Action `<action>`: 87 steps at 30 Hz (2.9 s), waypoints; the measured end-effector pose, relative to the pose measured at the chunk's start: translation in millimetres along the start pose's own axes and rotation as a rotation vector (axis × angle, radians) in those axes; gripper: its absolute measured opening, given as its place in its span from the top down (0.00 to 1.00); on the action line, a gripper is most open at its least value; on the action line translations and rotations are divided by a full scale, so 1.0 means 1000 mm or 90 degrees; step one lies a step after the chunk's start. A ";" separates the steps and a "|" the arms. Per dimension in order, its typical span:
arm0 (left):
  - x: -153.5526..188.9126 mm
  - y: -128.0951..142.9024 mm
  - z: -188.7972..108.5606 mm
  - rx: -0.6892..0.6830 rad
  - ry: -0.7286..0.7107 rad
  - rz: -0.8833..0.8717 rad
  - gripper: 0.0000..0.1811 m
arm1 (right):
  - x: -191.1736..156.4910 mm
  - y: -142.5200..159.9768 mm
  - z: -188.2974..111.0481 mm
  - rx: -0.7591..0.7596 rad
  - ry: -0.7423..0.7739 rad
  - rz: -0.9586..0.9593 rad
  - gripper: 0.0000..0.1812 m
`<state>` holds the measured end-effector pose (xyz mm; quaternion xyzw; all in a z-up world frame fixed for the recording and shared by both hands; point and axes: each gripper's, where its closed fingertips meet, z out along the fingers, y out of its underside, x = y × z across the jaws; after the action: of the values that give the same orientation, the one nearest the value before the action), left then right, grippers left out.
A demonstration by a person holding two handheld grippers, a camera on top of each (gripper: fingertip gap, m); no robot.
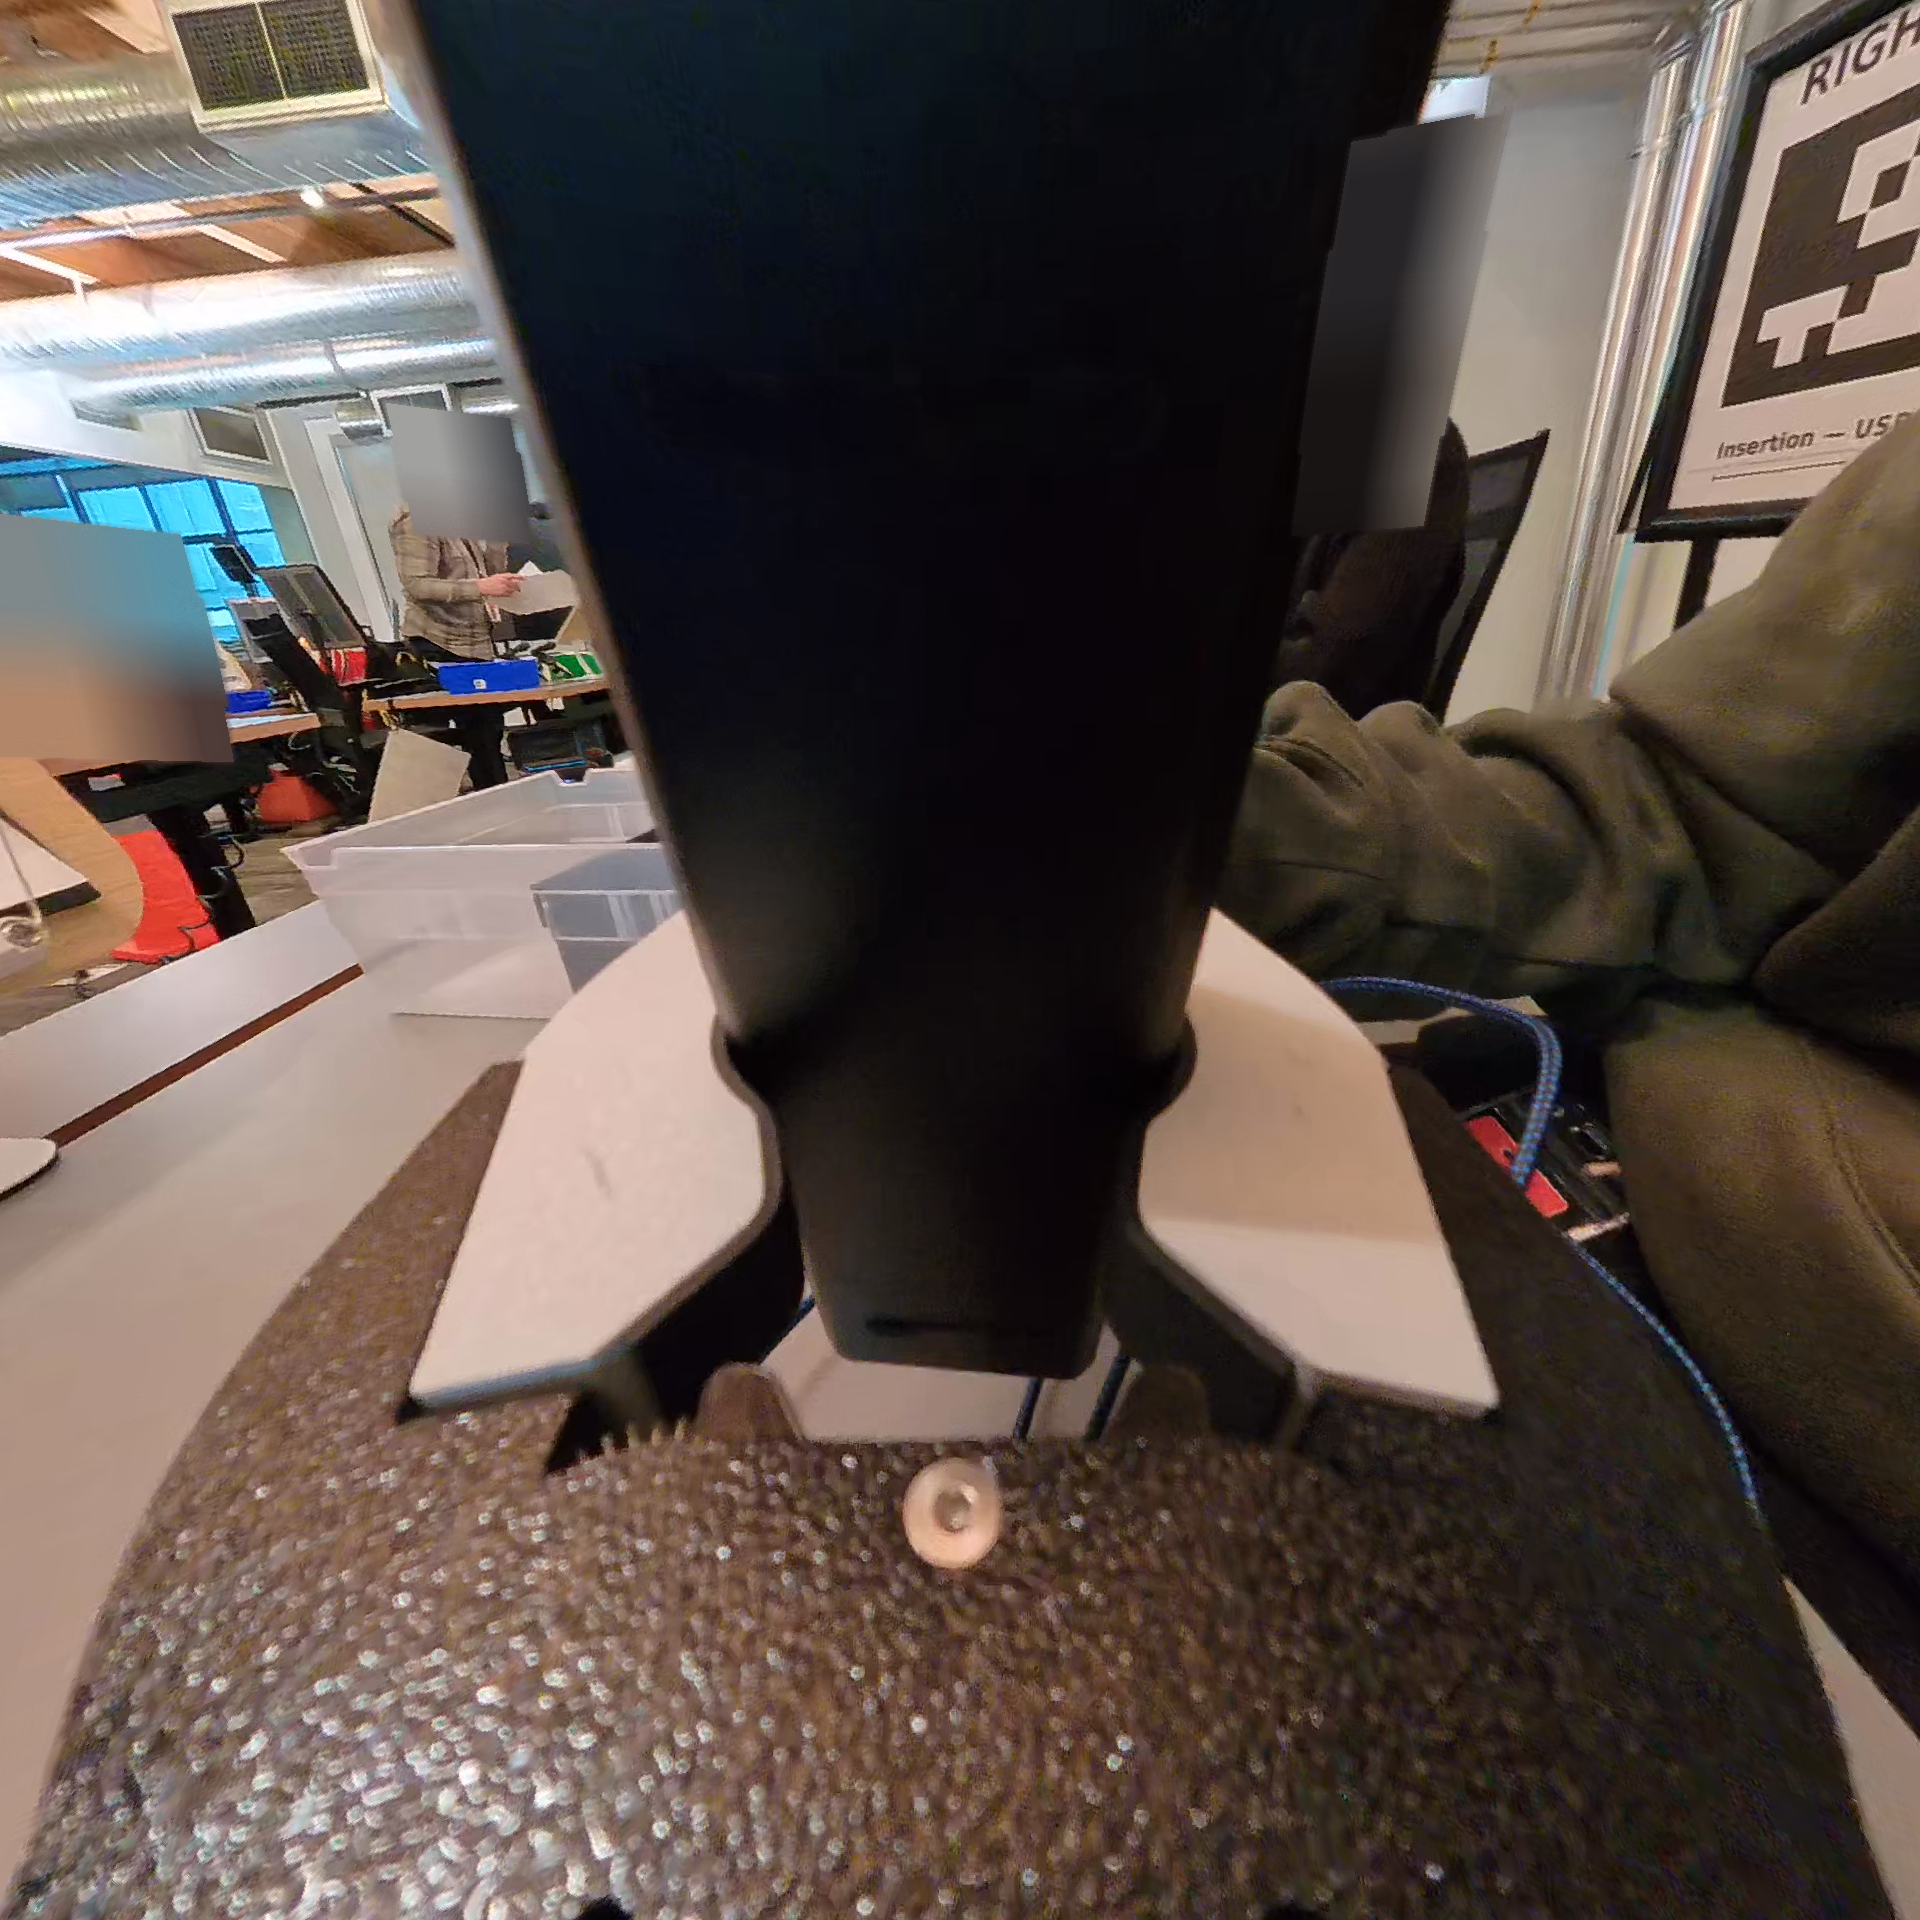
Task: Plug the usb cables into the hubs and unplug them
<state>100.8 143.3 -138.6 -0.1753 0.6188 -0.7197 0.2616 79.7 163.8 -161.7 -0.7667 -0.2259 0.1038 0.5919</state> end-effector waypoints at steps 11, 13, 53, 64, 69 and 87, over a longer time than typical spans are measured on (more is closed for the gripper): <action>0.001 0.008 0.005 -0.037 -0.001 0.015 0.60 | -0.002 0.009 0.000 0.007 0.060 -0.040 0.92; 0.003 0.010 0.007 -0.043 0.001 0.017 0.61 | -0.003 0.010 -0.002 0.010 0.070 -0.046 0.92; -0.002 0.013 0.008 -0.066 -0.005 -0.030 0.67 | 0.002 0.005 -0.026 0.173 0.039 0.105 0.93; -0.007 0.014 0.007 -0.106 -0.036 0.007 0.67 | 0.008 0.004 -0.027 0.135 0.109 0.053 0.92; -0.005 0.018 0.010 -0.123 -0.028 0.012 0.67 | 0.007 0.010 -0.029 0.094 0.112 0.036 0.91; 0.010 0.003 0.014 -0.014 0.047 -0.089 0.67 | -0.004 -0.016 -0.045 0.268 0.007 0.109 0.93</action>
<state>101.1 125.4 -139.9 -0.1947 0.6223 -0.7352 0.1856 91.6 126.4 -134.7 -0.6433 -0.1300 0.1941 0.7291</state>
